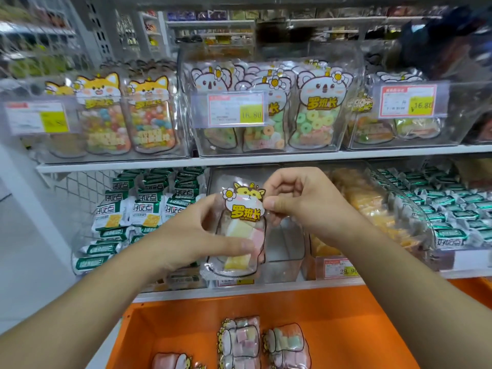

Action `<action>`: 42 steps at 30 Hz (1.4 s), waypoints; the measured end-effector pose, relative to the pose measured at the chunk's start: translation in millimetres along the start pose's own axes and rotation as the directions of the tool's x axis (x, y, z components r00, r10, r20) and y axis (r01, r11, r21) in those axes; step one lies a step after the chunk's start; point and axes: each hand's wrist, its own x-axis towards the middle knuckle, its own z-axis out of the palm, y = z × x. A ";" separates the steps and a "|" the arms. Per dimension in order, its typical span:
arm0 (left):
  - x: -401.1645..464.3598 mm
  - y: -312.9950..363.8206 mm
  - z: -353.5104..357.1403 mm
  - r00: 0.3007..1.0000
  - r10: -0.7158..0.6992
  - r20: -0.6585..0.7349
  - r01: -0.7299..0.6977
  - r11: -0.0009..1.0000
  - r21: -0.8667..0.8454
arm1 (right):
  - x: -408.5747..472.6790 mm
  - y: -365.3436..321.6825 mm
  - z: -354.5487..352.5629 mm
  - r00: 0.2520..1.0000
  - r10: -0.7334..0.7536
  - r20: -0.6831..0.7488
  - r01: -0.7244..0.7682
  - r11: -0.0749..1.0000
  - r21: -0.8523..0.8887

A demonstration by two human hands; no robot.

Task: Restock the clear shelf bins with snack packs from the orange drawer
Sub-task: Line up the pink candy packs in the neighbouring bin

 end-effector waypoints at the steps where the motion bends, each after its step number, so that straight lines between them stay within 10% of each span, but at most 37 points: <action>1: -5.5 2.4 1.3 1.000 -0.020 0.015 0.020 0.999 -0.042 | -0.1 -2.2 2.2 1.000 0.004 0.003 -0.004 1.000 0.028; 11: -69.0 -21.3 30.5 0.936 -0.236 -0.262 0.125 0.917 -0.380 | -33.0 -30.8 77.2 0.943 0.280 -0.181 -0.286 0.958 -0.005; 22: -84.6 -56.5 3.6 0.931 -0.275 -0.239 0.139 0.875 -0.464 | -33.1 -12.2 142.6 0.801 0.585 0.129 -0.599 0.785 0.161; 28: -64.8 -65.8 -21.0 0.925 -0.251 -0.285 0.119 0.904 -0.411 | 22.4 35.1 84.8 0.800 0.520 -0.300 -0.529 0.847 0.057; 36: -53.4 -86.5 -34.8 0.917 -0.258 -0.305 0.113 0.900 -0.421 | 85.8 141.2 75.1 0.740 0.579 -0.341 -0.672 0.617 -0.411; 42: -57.7 -90.5 -37.2 0.917 -0.239 -0.318 0.099 0.912 -0.397 | 85.4 126.9 88.9 0.723 0.559 -0.406 -0.682 0.669 -0.295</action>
